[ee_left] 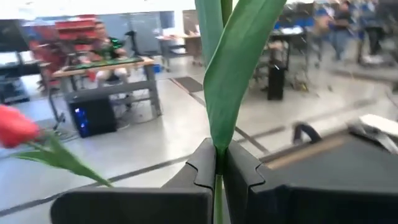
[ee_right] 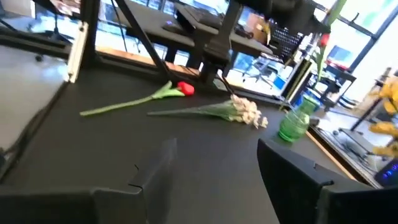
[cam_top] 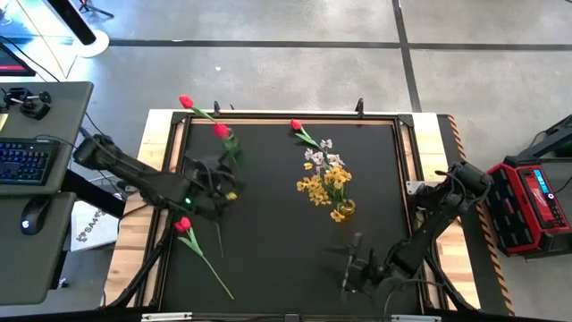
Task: Sort flowers into vase by color
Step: Put the bottom right red tulip in the green vase
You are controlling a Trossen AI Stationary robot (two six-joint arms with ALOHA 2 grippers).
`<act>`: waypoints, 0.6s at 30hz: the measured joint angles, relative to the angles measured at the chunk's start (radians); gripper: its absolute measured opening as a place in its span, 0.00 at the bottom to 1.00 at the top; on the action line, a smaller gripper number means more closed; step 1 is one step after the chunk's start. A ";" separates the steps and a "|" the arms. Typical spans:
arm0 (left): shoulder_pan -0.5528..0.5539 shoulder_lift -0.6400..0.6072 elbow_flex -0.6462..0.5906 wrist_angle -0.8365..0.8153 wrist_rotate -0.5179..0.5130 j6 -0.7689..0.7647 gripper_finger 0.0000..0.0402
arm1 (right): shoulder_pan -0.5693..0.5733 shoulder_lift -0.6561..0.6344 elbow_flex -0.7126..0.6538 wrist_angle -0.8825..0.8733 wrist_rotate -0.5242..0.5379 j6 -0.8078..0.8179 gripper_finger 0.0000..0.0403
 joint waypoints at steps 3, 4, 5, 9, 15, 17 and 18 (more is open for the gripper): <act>0.038 -0.085 0.000 -0.122 -0.008 -0.136 0.00 | 0.000 0.000 0.000 -0.049 0.034 0.035 0.50; 0.050 -0.116 0.000 -0.165 -0.007 -0.163 0.00 | 0.000 0.000 0.000 -0.065 0.047 0.041 0.49; 0.061 -0.150 0.000 -0.197 -0.007 -0.179 0.00 | 0.000 0.000 0.000 -0.077 0.066 0.041 0.49; 0.111 -0.278 0.000 -0.181 0.038 -0.107 0.00 | -0.002 0.000 0.000 -0.096 0.129 0.027 0.48; 0.213 -0.331 0.000 0.059 0.056 0.326 0.00 | -0.040 0.000 0.000 -0.094 0.174 -0.068 0.48; 0.267 -0.322 0.000 0.116 0.111 0.421 0.00 | -0.061 0.000 0.000 -0.093 0.164 -0.094 0.48; 0.296 -0.313 0.000 0.154 0.158 0.455 0.00 | -0.071 0.000 0.000 -0.093 0.153 -0.112 0.48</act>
